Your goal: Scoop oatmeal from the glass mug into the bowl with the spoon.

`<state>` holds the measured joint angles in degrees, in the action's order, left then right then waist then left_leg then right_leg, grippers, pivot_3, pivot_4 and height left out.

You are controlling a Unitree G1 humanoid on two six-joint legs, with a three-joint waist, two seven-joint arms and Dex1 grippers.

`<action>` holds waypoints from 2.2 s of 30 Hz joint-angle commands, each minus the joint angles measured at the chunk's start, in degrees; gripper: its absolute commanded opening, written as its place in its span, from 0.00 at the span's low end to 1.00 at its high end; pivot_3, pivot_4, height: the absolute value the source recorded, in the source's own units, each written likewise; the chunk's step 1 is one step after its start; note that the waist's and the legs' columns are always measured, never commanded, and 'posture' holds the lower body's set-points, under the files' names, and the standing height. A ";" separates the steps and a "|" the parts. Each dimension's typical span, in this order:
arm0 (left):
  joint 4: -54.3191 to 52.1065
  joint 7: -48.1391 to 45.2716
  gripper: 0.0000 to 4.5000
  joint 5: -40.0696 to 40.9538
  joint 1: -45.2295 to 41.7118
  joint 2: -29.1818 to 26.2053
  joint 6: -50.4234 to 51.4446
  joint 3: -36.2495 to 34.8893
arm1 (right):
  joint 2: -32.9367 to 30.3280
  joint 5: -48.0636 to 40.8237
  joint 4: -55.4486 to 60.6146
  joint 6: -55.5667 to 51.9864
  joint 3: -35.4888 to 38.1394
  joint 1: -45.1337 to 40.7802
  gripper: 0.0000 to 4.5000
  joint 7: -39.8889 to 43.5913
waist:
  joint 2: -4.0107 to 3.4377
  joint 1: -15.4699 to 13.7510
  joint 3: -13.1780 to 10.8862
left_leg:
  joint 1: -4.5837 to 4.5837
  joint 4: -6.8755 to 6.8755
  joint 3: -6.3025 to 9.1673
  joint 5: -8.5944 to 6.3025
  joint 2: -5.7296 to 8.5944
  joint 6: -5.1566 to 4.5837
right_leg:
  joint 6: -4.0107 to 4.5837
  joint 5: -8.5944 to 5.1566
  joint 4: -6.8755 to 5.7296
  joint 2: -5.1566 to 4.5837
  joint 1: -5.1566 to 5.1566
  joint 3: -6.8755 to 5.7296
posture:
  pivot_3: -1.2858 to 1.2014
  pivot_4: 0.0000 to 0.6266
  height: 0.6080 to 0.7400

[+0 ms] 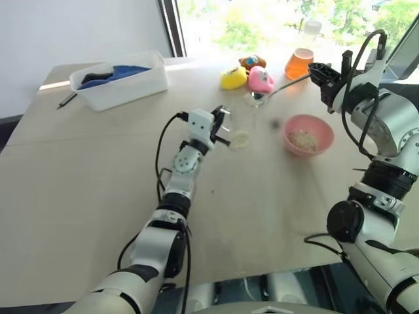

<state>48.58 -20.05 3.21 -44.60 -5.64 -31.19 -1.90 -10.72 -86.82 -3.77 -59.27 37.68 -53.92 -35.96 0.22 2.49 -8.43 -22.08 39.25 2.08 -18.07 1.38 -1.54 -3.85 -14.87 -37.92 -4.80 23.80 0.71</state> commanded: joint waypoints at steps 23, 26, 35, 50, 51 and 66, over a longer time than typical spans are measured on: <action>0.94 -1.43 0.01 1.02 -3.14 0.92 -2.87 -0.50 | -0.76 -18.87 7.44 19.53 -9.12 8.07 0.00 -11.52 | 0.00 -0.03 0.00 | -0.01 0.02 -0.01 0.00 -0.06 -0.01 | 0.00 0.00 0.02 0.00 -0.01 0.00 | 0.52 0.24 1.00; 1.84 -1.84 0.01 1.09 -3.70 1.32 -2.90 -0.39 | -2.70 -19.60 7.90 20.78 -8.80 8.53 0.00 -11.33 | 0.00 -0.09 0.00 | -0.01 0.02 -0.01 0.00 -0.06 -0.01 | 0.00 0.00 0.02 0.00 -0.01 0.00 | 0.52 0.24 1.00; 5.74 -2.80 0.01 0.83 -5.96 2.29 -3.93 -0.38 | -10.16 -20.56 8.92 24.51 -5.70 10.76 0.00 -10.44 | 0.01 -0.11 -0.01 | -0.04 0.02 -0.01 0.00 -0.06 -0.02 | -0.01 0.00 0.03 -0.01 -0.01 -0.01 | 0.52 0.24 1.00; 6.58 -5.00 0.01 1.13 -4.33 1.74 -4.56 -0.54 | -16.89 -18.17 7.91 24.70 -3.26 21.83 0.00 -5.38 | 0.01 -0.19 0.00 | 0.00 0.04 -0.08 0.00 -0.11 -0.04 | -0.01 0.00 0.04 0.00 -0.02 0.06 | 0.52 0.24 1.00; 6.46 -5.13 0.01 1.15 -4.12 1.77 -4.52 -0.52 | -17.13 -17.52 7.69 24.44 -3.65 22.26 0.00 -4.41 | 0.01 -0.19 0.00 | -0.01 0.04 -0.08 0.00 -0.11 -0.04 | -0.01 0.00 0.05 0.00 -0.02 0.06 | 0.52 0.24 1.00; 3.62 -4.78 0.01 1.30 -0.80 1.29 -4.07 -0.84 | -29.40 12.94 9.39 15.10 -20.68 17.97 0.00 17.32 | 0.01 -0.18 0.00 | 0.08 0.09 -0.15 0.00 -0.10 -0.05 | -0.01 0.00 0.05 0.02 -0.02 0.15 | 0.52 0.24 1.00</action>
<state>54.54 -25.13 3.62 -45.97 -4.13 -34.12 -1.94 -38.23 -77.16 2.01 -43.82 17.54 -33.73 -22.08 0.23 2.31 -8.43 -22.00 39.34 1.92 -18.07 1.29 -1.59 -3.86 -14.87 -37.87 -4.78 23.78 0.87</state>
